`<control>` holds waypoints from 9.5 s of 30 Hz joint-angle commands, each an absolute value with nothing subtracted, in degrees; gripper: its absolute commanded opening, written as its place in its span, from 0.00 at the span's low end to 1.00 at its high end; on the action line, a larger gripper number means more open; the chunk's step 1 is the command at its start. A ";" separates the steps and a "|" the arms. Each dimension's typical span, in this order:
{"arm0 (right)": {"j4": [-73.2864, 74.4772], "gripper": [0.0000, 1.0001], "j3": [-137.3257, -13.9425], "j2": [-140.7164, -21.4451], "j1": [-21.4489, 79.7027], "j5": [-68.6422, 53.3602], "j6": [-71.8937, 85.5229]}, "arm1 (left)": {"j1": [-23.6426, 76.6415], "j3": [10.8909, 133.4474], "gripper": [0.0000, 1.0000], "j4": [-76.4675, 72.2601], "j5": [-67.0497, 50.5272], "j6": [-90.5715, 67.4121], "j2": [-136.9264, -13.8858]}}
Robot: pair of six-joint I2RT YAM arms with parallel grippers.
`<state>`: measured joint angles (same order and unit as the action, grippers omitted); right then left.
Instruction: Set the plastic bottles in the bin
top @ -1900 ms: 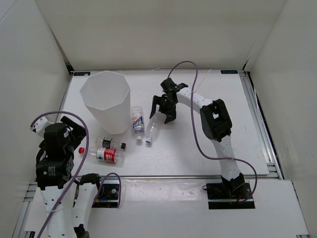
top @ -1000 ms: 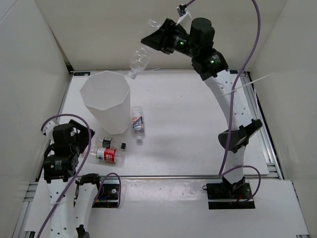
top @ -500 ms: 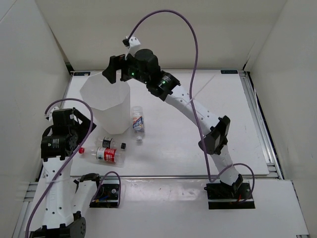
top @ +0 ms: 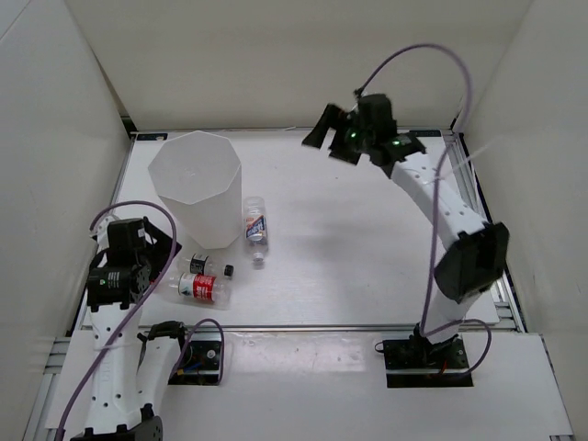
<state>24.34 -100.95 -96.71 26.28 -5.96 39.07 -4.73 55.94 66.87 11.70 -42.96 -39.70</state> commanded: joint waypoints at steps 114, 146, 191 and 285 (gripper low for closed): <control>42.45 0.41 -109.70 -134.05 46.94 -4.75 41.84 | -4.57 48.43 1.00 79.89 7.21 -49.03 -30.15; 10.47 0.00 -146.22 -126.46 51.77 0.78 35.51 | -4.57 48.08 1.00 74.71 4.23 -51.86 -33.04; 38.76 1.00 -105.83 -81.56 55.20 10.02 24.43 | -4.57 66.15 0.50 74.18 9.21 -65.93 -36.39; 47.72 1.00 -100.90 -81.21 45.97 1.05 26.18 | 1.58 84.38 1.00 42.44 19.06 -36.31 -59.51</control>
